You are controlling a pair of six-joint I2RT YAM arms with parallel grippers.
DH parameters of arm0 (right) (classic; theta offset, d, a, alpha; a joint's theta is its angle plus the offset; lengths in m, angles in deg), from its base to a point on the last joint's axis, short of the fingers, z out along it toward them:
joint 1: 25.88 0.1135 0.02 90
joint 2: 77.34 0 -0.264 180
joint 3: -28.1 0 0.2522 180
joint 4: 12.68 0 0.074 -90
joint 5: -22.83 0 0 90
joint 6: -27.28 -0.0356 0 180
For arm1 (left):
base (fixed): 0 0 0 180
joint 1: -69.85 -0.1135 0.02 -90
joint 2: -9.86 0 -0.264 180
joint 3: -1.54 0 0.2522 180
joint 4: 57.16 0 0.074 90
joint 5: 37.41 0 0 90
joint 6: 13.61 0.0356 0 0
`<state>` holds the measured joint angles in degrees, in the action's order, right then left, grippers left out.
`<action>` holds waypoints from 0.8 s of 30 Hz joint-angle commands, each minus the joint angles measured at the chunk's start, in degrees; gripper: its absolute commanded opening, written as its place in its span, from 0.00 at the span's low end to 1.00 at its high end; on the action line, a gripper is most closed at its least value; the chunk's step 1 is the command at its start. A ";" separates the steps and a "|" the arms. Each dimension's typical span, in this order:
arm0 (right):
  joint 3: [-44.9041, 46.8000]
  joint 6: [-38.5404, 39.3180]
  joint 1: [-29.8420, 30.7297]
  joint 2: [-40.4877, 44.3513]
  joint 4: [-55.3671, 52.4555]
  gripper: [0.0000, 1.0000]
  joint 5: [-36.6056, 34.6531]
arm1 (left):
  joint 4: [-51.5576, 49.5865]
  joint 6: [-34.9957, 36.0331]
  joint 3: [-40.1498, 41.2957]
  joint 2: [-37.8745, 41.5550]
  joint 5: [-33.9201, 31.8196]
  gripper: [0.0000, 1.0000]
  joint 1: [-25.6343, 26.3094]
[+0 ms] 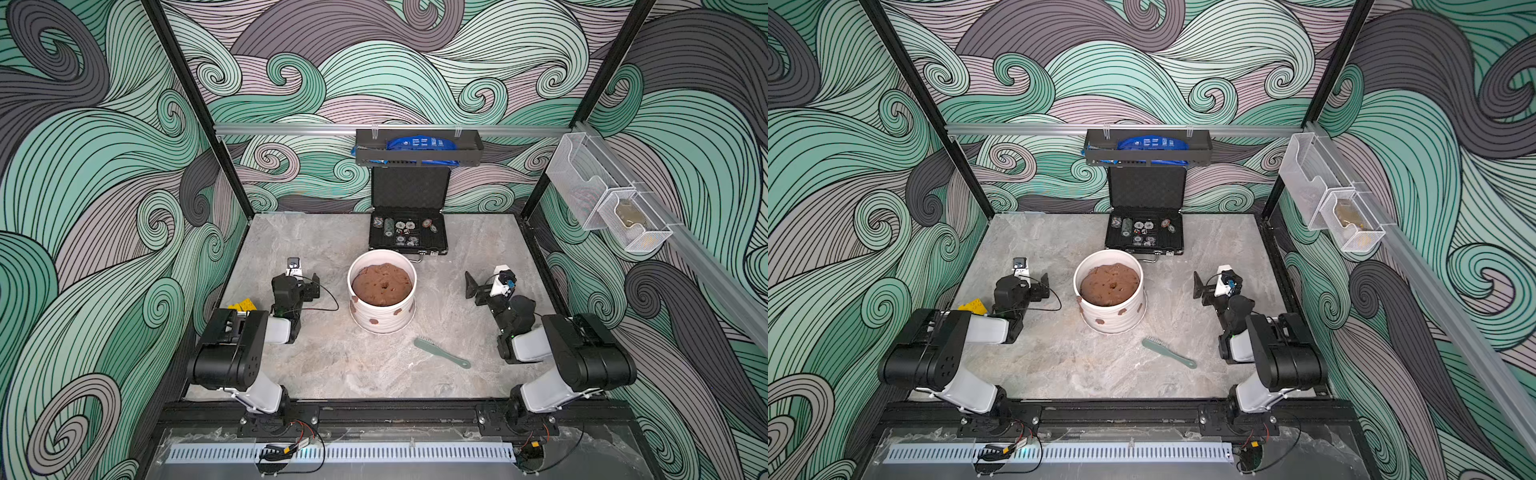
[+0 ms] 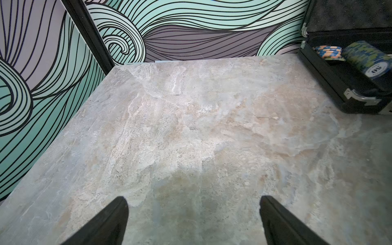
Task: Scrub the dried mud off the ceramic pot
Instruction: Pick up the brush from the center of the board.
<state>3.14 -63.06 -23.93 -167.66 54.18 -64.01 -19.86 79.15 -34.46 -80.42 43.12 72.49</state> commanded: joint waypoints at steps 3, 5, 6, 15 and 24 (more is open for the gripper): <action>-0.76 0.34 -0.11 -0.52 -0.28 0.99 0.71 | 1.32 -0.18 -0.52 -0.29 -0.19 0.99 -0.33; -0.88 0.34 -0.11 -0.53 -0.37 0.99 0.71 | 1.31 -0.21 -0.52 -0.25 -0.19 0.99 -0.29; -0.84 0.32 -0.11 -0.55 -0.45 0.99 0.71 | 1.31 -0.17 -0.52 -0.25 -0.24 0.99 -0.26; -1.10 0.43 -0.11 -0.55 -0.79 0.99 0.81 | 1.38 -0.19 -0.46 -0.27 -0.20 0.99 -0.31; -3.37 1.29 0.67 6.68 -11.35 0.99 0.07 | -2.14 -0.55 0.40 6.12 -3.87 0.99 0.26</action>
<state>2.44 -62.80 -23.75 -164.71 49.11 -63.93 -20.45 79.13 -34.02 -78.82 42.26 72.51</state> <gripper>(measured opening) 0.989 0.989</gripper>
